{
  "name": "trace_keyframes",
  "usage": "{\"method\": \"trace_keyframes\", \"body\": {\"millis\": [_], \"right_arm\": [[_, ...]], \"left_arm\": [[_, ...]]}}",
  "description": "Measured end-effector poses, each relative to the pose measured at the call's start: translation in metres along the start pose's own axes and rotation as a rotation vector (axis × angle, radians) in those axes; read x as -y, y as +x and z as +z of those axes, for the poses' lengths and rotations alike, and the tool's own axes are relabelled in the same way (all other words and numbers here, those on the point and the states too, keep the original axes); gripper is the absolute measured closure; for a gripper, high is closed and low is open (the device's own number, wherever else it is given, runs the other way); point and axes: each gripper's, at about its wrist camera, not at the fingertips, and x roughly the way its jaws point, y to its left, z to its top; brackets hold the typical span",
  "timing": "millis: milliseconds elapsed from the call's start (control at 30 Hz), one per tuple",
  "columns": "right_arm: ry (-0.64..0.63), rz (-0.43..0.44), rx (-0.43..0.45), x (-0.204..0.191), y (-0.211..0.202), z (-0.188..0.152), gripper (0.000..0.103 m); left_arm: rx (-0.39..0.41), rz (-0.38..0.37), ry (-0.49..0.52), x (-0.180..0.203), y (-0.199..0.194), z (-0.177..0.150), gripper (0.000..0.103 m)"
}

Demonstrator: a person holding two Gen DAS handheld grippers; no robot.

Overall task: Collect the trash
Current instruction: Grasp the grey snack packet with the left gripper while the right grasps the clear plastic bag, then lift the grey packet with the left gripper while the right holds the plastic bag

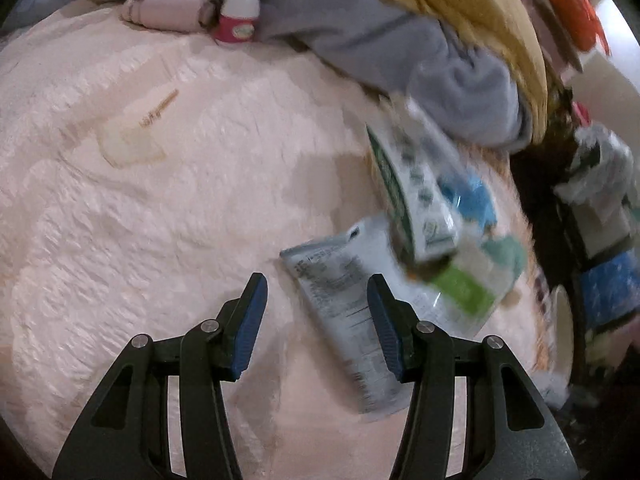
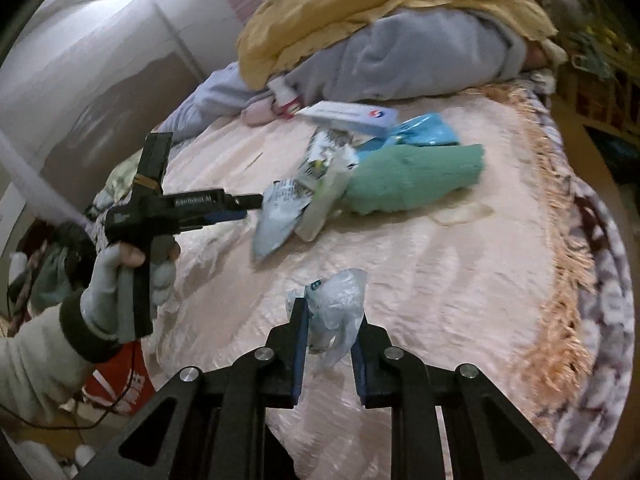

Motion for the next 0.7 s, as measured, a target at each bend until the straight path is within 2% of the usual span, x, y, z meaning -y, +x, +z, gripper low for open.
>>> {"method": "trace_keyframes", "body": {"millis": [100, 167, 267, 567, 700], "right_arm": [[0.006, -0.007, 0.014, 0.003, -0.007, -0.001, 0.084], [0.012, -0.006, 0.019, 0.002, -0.008, 0.001, 0.084], [0.023, 0.000, 0.029, 0.005, -0.010, 0.000, 0.084], [0.021, -0.015, 0.030, 0.005, -0.013, -0.004, 0.084], [0.042, -0.023, 0.040, 0.012, -0.019, -0.006, 0.084]], "left_arm": [[0.037, -0.023, -0.009, 0.000, -0.022, 0.005, 0.048], [0.035, -0.035, -0.005, 0.004, -0.031, 0.000, 0.039], [0.011, -0.033, -0.016, 0.012, -0.030, -0.012, 0.034], [-0.026, 0.049, -0.116, 0.018, 0.021, -0.026, 0.033], [-0.025, 0.065, -0.069, 0.024, 0.027, -0.029, 0.035]]}}
